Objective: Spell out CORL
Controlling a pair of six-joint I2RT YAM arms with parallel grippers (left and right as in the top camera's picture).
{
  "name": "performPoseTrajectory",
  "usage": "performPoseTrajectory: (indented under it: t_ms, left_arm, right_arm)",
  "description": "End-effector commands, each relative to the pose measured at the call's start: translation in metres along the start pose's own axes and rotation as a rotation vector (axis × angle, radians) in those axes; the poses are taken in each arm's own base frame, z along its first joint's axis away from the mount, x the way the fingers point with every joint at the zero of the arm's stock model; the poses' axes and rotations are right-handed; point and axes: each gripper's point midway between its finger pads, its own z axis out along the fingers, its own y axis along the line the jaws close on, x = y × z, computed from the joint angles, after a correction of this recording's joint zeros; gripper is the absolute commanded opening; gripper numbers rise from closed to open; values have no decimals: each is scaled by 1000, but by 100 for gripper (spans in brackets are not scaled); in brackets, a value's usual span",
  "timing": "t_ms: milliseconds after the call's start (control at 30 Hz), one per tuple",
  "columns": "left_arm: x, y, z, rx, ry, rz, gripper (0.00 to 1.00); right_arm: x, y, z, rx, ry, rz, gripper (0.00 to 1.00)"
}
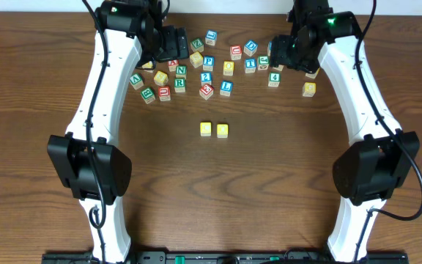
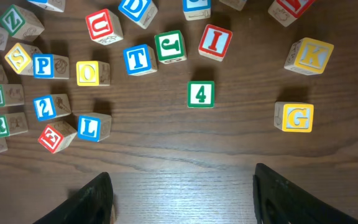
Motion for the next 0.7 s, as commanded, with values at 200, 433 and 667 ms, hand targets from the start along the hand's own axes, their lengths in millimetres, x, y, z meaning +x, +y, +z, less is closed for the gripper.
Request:
performPoseTrajectory:
  t_ms: [200, 433, 667]
  left_arm:
    - [3, 3, 8, -19, 16, -5, 94]
    - [9, 5, 11, -26, 38, -8, 94]
    - [23, 7, 26, -37, 83, -4, 94]
  right_arm:
    - [1, 14, -5, -20, -9, 3, 67]
    - [1, 14, -5, -20, -8, 2, 68]
    - [3, 16, -5, -21, -3, 7, 68]
